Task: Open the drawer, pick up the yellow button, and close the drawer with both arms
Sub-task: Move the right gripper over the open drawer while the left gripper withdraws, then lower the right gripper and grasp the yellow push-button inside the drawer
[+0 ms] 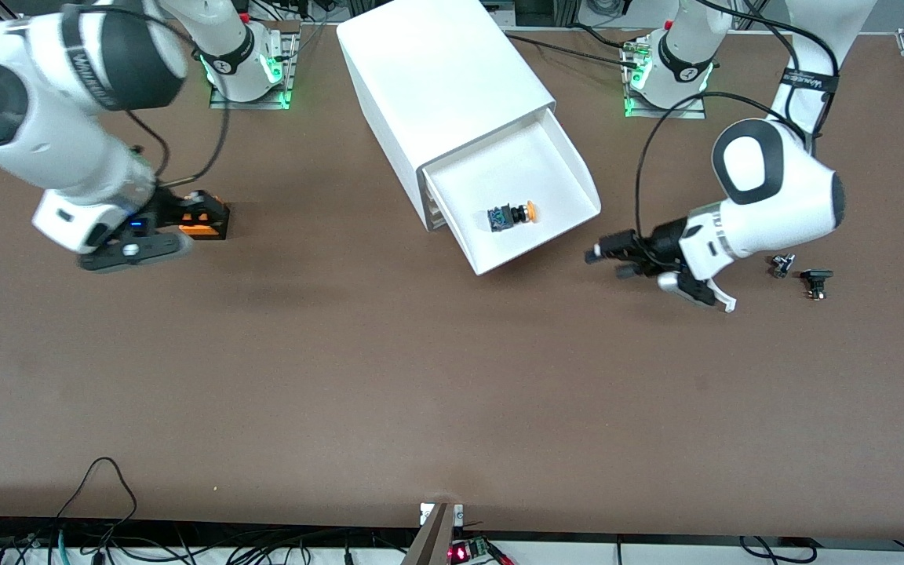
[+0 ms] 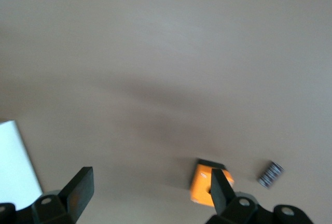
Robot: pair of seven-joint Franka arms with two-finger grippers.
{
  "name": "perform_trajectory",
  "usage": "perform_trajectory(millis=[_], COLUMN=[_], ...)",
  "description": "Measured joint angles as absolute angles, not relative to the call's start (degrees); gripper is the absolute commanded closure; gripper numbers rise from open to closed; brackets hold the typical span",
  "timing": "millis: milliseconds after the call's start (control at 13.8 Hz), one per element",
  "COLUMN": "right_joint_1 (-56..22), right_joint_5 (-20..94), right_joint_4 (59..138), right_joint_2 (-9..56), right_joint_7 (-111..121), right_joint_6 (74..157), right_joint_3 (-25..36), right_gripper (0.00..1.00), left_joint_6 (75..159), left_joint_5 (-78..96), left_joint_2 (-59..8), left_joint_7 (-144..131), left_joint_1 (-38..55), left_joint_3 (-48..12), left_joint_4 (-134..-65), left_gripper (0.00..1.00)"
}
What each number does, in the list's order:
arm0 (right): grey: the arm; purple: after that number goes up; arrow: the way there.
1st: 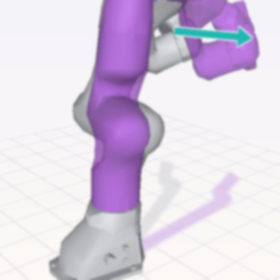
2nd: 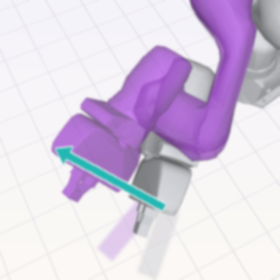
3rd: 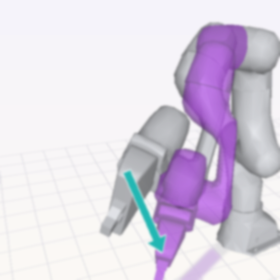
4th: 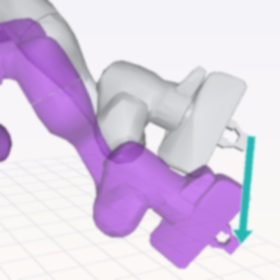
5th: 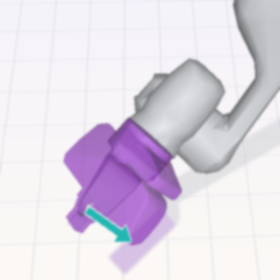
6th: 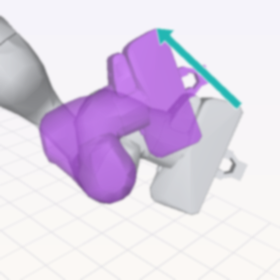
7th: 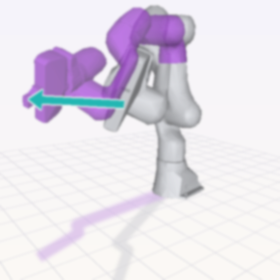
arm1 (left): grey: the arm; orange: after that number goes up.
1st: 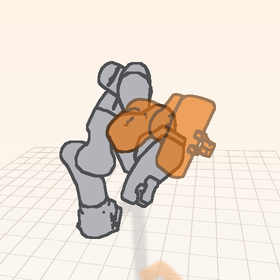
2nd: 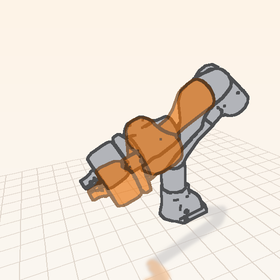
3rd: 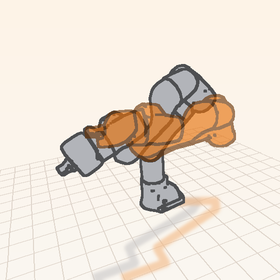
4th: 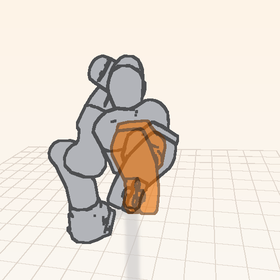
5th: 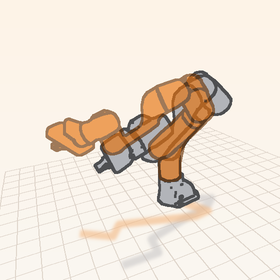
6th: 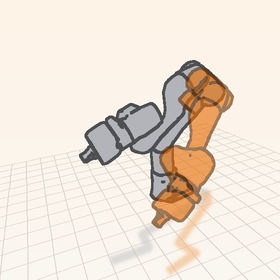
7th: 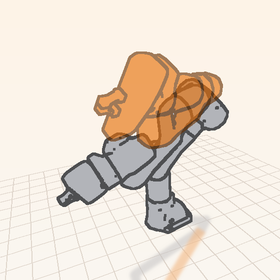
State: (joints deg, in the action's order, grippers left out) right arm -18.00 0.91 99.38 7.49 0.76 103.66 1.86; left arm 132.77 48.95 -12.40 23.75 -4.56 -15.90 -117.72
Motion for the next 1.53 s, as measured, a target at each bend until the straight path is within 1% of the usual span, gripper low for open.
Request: perform_trajectory(millis=[73, 291, 436, 509, 654, 799, 944, 1017, 1380, 1526], right_joint_1=[-20.59, -27.41, -30.05, -30.81, -32.17, -33.90, -35.39, -36.20, -42.44, -43.53], right_joint_5=[2.98, 5.90, 6.13, 6.15, 6.15, 6.15, 6.16, 6.15, 5.99, 5.93], right_joint_4=[98.58, 92.09, 85.52, 82.60, 76.54, 70.26, 65.98, 64.71, 63.11, 63.04], right_joint_2=[8.24, 11.97, 15.92, 18.28, 23.77, 29.13, 32.59, 33.75, 37.12, 38.03], right_joint_7=[1.00, 6.84, 12.56, 15.51, 22.46, 28.72, 32.84, 35.00, 38.27, 39.20], right_joint_6=[104.32, 105.03, 105.06, 105.10, 105.39, 105.58, 105.60, 105.59, 105.56, 105.68], right_joint_3=[1.60, -0.09, -2.30, -3.68, -5.76, -6.17, -6.23, -6.26, -6.26, -6.18], right_gripper=[0.00, 0.00, 0.00, 0.00, 0.00, 0.00, 0.00, 0.00, 0.00, 0.00], left_joint_6=[135.59, 136.59, 136.23, 134.72, 127.77, 117.70, 106.91, 103.86, 100.25, 99.71], left_joint_5=[48.39, 46.78, 38.90, 33.68, 26.01, 21.21, 16.06, 13.13, 5.04, 2.04], left_joint_2=[-11.82, -10.36, -9.39, -8.60, -7.20, -6.37, -5.43, -4.71, -1.18, -0.01], left_joint_7=[23.75, 23.90, 23.79, 23.42, 22.49, 22.33, 21.43, 20.08, 11.67, 10.20], left_joint_1=[-4.97, -6.05, -6.05, -6.04, -5.97, -6.05, -6.14, -6.10, -5.38, -5.38], left_joint_3=[-14.93, -12.46, -11.93, -11.79, -10.13, -7.11, -5.25, -5.26, -5.58, -5.58], left_joint_4=[-116.80, -114.83, -113.03, -111.62, -107.89, -103.43, -98.80, -97.24, -96.17, -96.17], left_gripper=[0.00, 0.00, 0.00, 0.00, 0.00, 0.00, 0.00, 0.00, 0.00, 0.00])
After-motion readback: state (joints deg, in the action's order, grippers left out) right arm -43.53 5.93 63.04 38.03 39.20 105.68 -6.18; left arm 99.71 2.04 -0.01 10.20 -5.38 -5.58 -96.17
